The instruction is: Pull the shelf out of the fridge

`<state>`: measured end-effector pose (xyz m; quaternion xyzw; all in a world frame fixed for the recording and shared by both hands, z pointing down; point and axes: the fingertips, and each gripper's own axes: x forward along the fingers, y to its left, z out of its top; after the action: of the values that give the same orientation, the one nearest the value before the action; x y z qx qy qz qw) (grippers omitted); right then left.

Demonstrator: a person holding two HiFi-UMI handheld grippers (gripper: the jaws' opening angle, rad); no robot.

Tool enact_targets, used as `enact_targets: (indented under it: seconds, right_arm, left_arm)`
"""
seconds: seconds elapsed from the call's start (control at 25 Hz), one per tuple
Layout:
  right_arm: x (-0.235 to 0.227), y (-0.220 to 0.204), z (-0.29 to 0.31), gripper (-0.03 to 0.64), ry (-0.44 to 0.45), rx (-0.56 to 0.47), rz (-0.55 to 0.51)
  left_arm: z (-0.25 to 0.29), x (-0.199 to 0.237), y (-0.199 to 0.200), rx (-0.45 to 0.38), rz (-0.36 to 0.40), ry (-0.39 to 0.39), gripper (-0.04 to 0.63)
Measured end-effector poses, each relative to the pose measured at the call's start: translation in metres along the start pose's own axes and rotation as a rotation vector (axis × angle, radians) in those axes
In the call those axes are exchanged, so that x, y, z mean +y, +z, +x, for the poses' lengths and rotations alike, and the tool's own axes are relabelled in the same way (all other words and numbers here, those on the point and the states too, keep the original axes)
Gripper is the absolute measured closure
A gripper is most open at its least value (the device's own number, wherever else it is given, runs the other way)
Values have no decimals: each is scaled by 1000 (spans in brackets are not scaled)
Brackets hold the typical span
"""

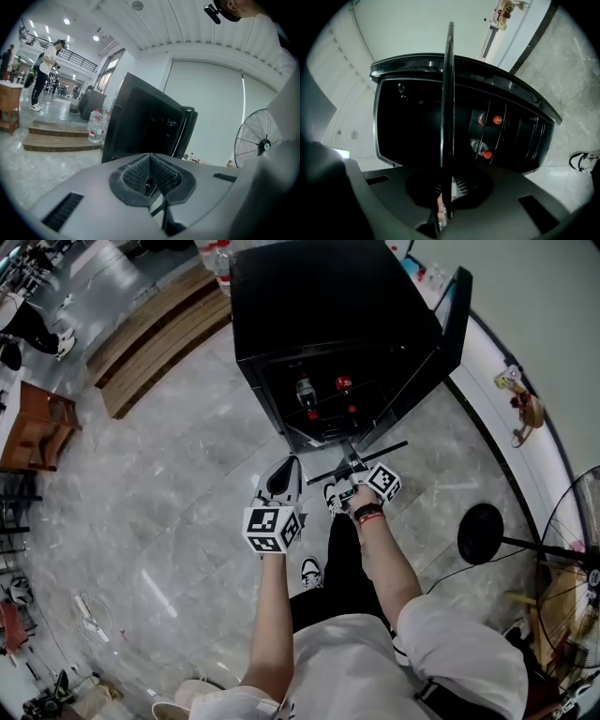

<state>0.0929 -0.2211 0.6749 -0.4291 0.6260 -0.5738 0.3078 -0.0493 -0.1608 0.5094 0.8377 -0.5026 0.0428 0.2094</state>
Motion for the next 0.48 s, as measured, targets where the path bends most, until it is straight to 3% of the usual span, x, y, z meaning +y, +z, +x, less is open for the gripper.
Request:
enact_targets:
  seconds: [0.28, 0.48]
  right_arm:
    - [28, 3, -33, 592, -37, 23, -156]
    - [63, 7, -55, 592, 2, -1, -181]
  left_arm:
    - [-12, 0, 6, -3, 4, 5, 577]
    - [-15, -8, 13, -11, 5, -10, 577]
